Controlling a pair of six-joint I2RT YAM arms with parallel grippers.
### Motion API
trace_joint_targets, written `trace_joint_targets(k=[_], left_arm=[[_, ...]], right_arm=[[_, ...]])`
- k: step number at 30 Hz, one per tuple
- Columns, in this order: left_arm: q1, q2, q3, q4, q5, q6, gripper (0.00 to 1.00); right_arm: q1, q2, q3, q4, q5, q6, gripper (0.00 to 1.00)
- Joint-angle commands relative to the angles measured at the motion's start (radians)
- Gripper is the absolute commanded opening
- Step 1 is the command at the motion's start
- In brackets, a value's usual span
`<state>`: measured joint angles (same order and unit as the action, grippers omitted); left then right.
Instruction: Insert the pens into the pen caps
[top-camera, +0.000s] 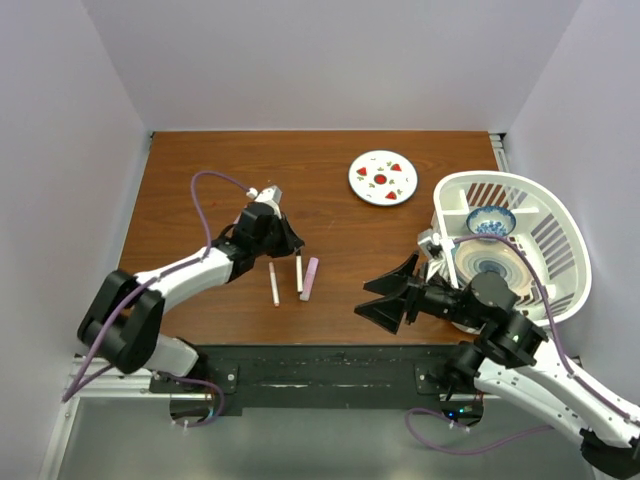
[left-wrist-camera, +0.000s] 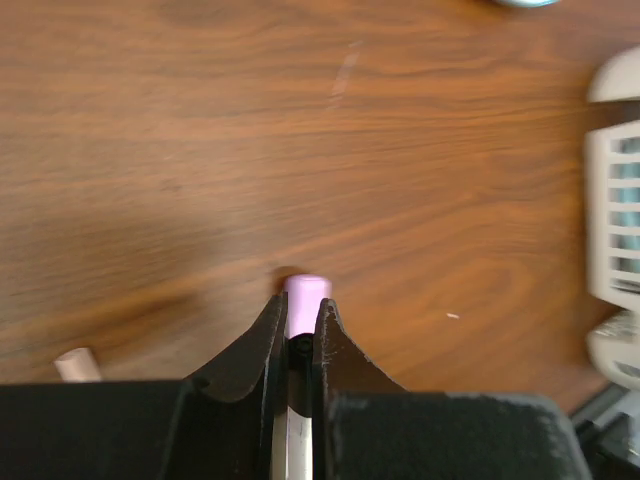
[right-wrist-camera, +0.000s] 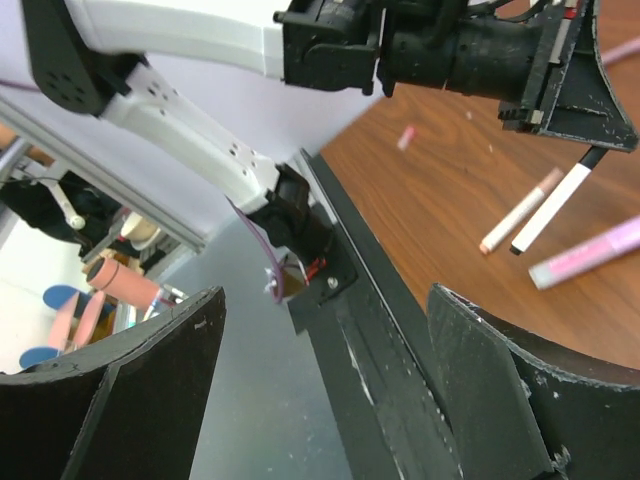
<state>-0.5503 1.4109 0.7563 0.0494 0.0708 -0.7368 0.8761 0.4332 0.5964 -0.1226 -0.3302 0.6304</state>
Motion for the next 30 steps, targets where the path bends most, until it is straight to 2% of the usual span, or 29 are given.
trace_joint_targets(k=[1,5,7,10,14,15,18,22,26,30], left_arm=[[0.010,0.075,0.020,0.036,-0.109,0.037,0.00],[0.012,0.132,0.041,0.021,-0.138,0.048,0.01],[0.013,0.152,0.049,0.018,-0.158,0.047,0.11],[0.015,0.184,0.060,0.012,-0.132,0.060,0.16],[0.015,0.177,0.109,-0.081,-0.138,0.095,0.36],[0.016,0.157,0.124,-0.103,-0.149,0.109,0.45],[0.029,0.131,0.210,-0.199,-0.192,0.213,0.52],[0.084,0.157,0.374,-0.351,-0.296,0.397,0.52],[0.202,0.247,0.500,-0.495,-0.224,0.621,0.53],[0.280,0.385,0.621,-0.592,-0.171,0.764,0.53]], right_arm=[[0.001,0.018,0.060,-0.009,0.017,0.022,0.86],[0.003,0.012,0.068,-0.025,0.029,0.015,0.87],[0.003,0.006,0.068,-0.032,0.034,0.018,0.87],[0.001,0.001,0.082,-0.048,0.039,0.012,0.87],[0.001,-0.007,0.128,-0.103,0.051,-0.001,0.87],[0.001,-0.011,0.138,-0.106,0.053,-0.001,0.87],[0.001,-0.028,0.146,-0.103,0.054,0.009,0.87],[0.001,-0.039,0.140,-0.097,0.062,0.018,0.87],[0.003,-0.040,0.131,-0.080,0.062,0.017,0.87],[0.000,-0.039,0.125,-0.083,0.082,-0.018,0.86]])
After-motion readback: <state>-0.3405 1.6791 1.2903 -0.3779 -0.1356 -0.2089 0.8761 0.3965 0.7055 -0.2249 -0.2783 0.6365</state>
